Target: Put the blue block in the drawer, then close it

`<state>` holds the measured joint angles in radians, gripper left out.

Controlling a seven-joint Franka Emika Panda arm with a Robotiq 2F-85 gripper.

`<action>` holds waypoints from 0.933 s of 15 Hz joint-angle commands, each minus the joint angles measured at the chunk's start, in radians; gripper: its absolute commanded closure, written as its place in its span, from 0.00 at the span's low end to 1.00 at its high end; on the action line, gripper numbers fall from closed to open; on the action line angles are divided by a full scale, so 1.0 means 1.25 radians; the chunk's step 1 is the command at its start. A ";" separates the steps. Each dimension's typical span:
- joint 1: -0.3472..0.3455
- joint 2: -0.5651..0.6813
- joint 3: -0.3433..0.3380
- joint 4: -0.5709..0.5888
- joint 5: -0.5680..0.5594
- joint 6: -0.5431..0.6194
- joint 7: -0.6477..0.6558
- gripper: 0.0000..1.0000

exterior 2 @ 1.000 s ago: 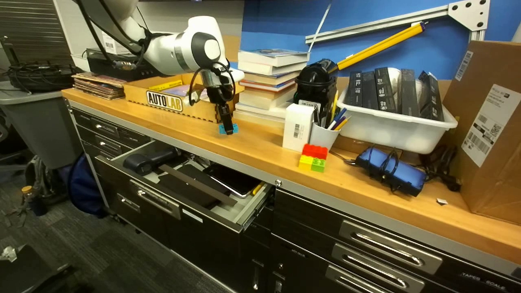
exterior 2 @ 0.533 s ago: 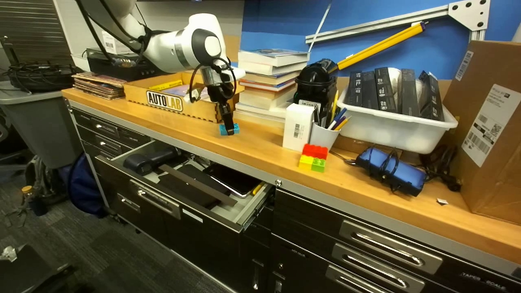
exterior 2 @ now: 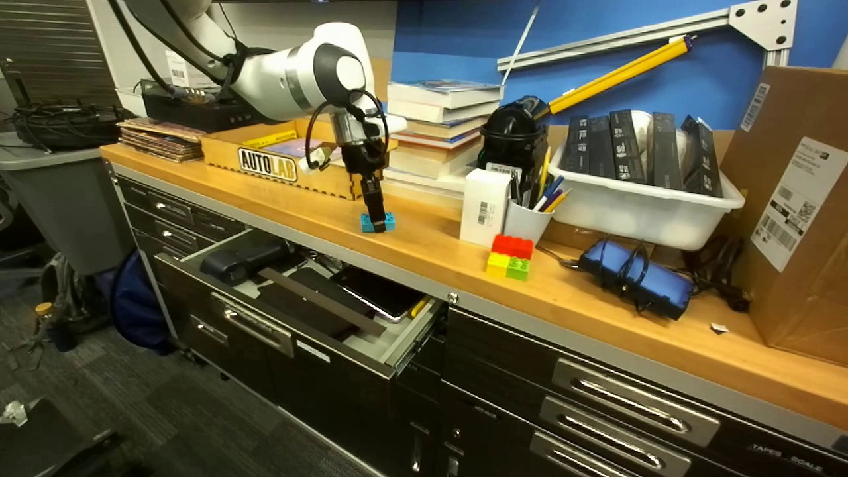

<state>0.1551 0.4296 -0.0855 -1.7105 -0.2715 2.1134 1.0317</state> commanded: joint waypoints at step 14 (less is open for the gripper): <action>-0.010 -0.202 0.026 -0.345 -0.048 0.021 0.060 0.83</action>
<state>0.1514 0.2038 -0.0739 -2.0836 -0.3020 2.1106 1.0775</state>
